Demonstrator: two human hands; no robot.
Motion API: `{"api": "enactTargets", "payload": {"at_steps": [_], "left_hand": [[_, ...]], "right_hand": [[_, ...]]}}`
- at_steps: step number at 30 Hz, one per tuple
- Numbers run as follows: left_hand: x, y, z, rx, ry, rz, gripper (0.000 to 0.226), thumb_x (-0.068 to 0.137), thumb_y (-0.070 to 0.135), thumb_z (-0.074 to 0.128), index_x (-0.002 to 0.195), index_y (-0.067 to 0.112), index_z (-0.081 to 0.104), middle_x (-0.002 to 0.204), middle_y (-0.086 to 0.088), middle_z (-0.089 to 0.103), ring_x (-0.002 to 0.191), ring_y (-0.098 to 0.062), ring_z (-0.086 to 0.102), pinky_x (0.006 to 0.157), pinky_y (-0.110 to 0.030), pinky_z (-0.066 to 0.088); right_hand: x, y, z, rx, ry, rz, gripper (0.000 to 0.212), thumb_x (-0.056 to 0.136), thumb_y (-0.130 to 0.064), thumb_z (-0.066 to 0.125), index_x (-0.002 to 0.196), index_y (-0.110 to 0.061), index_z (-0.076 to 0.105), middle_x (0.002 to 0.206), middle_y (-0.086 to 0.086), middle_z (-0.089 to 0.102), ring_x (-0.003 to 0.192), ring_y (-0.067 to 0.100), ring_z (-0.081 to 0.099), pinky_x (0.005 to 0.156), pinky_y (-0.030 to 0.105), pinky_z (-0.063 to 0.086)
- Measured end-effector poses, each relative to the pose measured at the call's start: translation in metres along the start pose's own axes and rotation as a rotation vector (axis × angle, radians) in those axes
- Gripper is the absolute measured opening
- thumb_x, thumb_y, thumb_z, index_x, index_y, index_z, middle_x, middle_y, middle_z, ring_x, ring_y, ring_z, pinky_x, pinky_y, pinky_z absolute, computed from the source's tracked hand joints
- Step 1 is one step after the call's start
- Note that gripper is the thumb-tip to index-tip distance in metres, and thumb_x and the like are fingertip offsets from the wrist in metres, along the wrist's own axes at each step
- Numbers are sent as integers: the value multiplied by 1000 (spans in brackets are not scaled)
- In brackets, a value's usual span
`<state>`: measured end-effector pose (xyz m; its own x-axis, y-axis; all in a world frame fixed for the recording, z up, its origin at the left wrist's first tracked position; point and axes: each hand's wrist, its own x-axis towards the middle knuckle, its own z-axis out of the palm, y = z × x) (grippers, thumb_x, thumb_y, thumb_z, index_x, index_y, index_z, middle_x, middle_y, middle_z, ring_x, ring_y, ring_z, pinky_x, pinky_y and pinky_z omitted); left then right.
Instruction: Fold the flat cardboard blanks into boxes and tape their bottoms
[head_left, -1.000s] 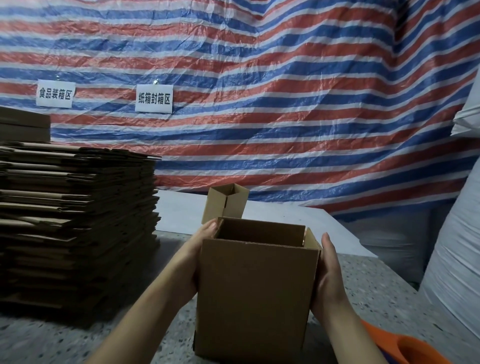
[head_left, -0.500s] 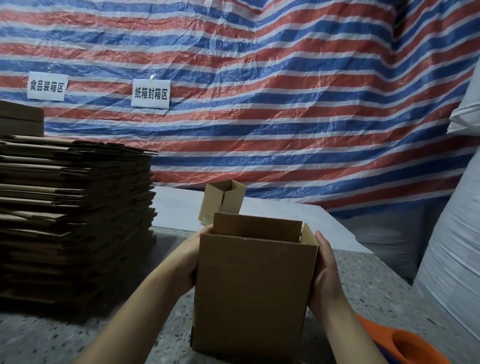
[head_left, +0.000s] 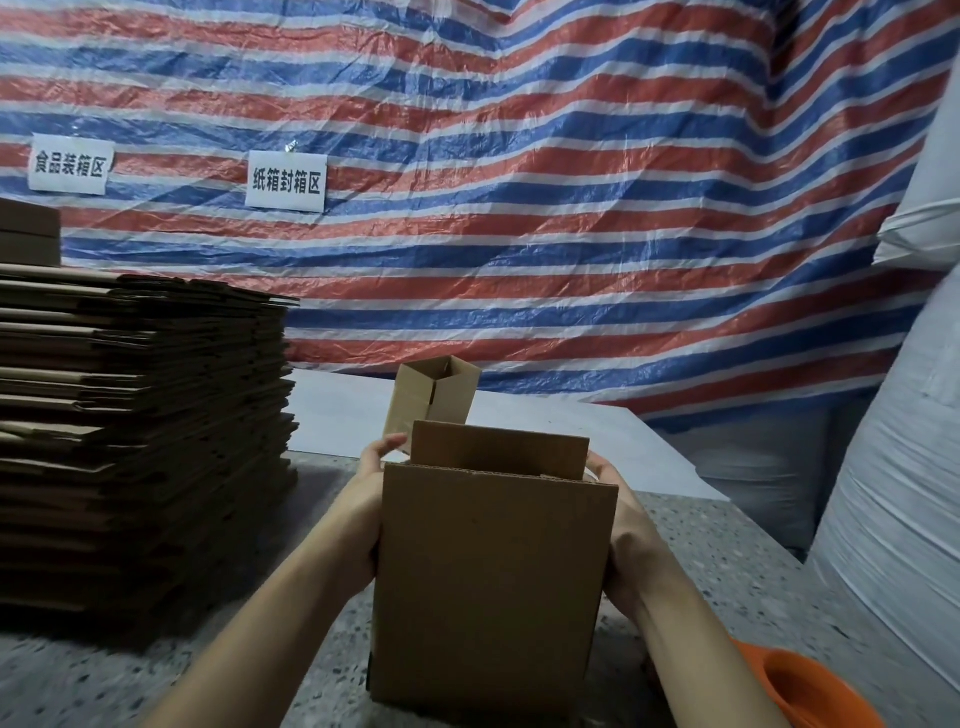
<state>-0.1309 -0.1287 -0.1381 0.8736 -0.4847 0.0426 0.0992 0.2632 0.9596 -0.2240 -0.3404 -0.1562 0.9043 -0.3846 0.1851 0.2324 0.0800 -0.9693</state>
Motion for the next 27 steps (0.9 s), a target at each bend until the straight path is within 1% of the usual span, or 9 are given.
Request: {"api": "enactTargets", "payload": {"at_steps": [4,7,9,11,14,17,20,23,27], "left_hand": [[-7,0,-2,-9,-4,73,18,93,7,62,104,21,56,80,-12,70,61,-21,67,49,-27,54],[-8,0,-5,141,-43,96,6,94,7,61,94,6,67,80,-14,69,66,-20,67,51,-27,53],[-7,1,-4,265,-26,105,13,96,11,60,96,4,71,84,-15,71,74,-20,68,59,-26,53],[-6,7,-7,317,-70,81,29,101,28,52,102,6,71,96,-18,73,89,-24,68,77,-32,51],[-5,16,-28,358,-340,18,73,87,69,25,126,18,61,120,-3,71,116,-18,64,101,-35,44],[-3,14,-44,344,-491,102,95,74,85,41,137,15,50,134,-2,64,130,-17,54,113,-37,37],[-4,11,-44,361,-526,180,100,60,87,63,130,15,54,129,0,66,123,-15,60,100,-27,49],[-5,9,-34,406,-402,151,99,50,84,74,122,18,60,112,3,73,108,-15,69,83,-21,55],[0,1,-27,357,-283,127,59,68,62,70,109,21,69,96,2,76,91,-13,73,68,-18,55]], "right_hand": [[0,-5,1,30,23,12,73,65,-27,78,132,-35,48,105,5,76,92,30,76,60,33,61],[1,-5,1,10,11,32,63,74,-26,76,132,-31,52,105,4,77,92,29,76,62,35,61],[1,-5,0,-25,11,38,54,78,-26,76,128,-30,55,103,3,77,92,28,76,64,35,61],[2,-4,-2,-57,13,41,36,92,-20,69,125,-26,58,101,3,77,90,26,76,64,34,61],[3,-3,-3,-80,18,68,27,97,-16,64,123,-22,61,100,6,77,89,27,76,63,33,60],[5,-2,-2,-81,15,77,25,98,-17,63,123,-23,62,101,6,77,89,27,76,63,33,60],[5,-2,-1,-67,13,63,27,98,-18,64,124,-23,61,104,5,77,92,27,76,66,35,61],[3,-2,-1,-37,9,47,29,97,-18,63,126,-22,60,105,6,77,92,28,76,66,35,61],[0,-3,-1,26,-23,20,26,100,-18,58,125,-21,59,105,11,76,96,31,75,70,39,61]]}}
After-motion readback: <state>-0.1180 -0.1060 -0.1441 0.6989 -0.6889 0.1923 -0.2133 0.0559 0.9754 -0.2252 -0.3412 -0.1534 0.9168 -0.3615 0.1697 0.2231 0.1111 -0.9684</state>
